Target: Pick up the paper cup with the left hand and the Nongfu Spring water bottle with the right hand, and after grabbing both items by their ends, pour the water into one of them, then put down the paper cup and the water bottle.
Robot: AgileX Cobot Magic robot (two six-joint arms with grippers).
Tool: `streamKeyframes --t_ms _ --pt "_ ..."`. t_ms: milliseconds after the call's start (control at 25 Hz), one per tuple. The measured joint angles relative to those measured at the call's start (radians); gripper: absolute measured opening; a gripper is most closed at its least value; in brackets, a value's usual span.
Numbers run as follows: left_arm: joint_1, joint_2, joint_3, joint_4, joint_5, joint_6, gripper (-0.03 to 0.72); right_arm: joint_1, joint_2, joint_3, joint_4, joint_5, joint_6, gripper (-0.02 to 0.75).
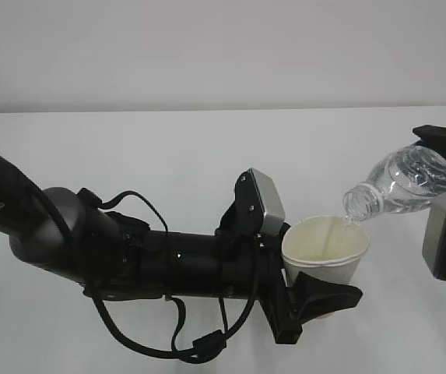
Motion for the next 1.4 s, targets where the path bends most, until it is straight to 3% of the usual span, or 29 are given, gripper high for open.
streamKeyframes --t_ms 1400 --pt "0.000 0.000 0.000 0.002 0.000 0.000 0.441 0.000 0.000 0.000 -0.006 -0.002 -0.019 0.427"
